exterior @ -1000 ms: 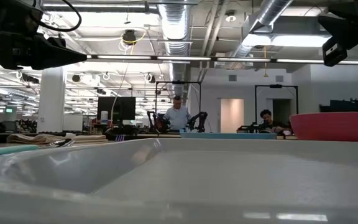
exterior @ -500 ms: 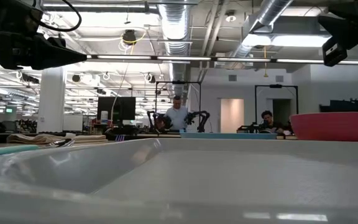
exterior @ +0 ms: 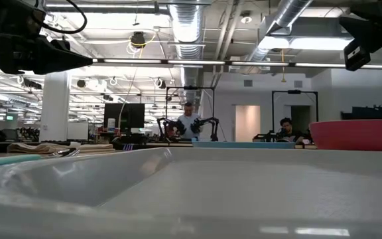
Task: Set up tray
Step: Put the white mug on the gray tray
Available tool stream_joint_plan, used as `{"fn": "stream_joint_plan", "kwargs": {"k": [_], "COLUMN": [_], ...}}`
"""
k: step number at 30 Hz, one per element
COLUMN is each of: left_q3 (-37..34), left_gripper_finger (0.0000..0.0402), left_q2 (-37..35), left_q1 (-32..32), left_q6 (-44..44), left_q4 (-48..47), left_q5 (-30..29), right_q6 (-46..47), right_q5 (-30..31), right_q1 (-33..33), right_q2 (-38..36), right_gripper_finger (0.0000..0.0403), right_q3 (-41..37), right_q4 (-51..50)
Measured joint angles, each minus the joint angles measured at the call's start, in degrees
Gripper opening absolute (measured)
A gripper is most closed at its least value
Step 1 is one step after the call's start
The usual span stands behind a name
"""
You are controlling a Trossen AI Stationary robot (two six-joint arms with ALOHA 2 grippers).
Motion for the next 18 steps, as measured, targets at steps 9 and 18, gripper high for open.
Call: {"fn": "stream_joint_plan", "kwargs": {"k": [9,18], "left_q3": [0.0,0.0], "left_gripper_finger": [0.0082,0.0082], "left_q2": [0.0,0.0], "left_q1": [0.0,0.0], "left_q6": [0.0,-2.3], "left_q4": [0.0,0.2], "left_q5": [0.0,0.0], "right_q6": [0.0,-1.5], "right_q5": [0.0,0.1], "right_q1": [0.0,0.0], "right_q2": [0.0,0.0], "right_gripper_finger": [0.0091,0.0091], "right_q3": [0.0,0.0], "right_q4": [0.0,-0.1]}}
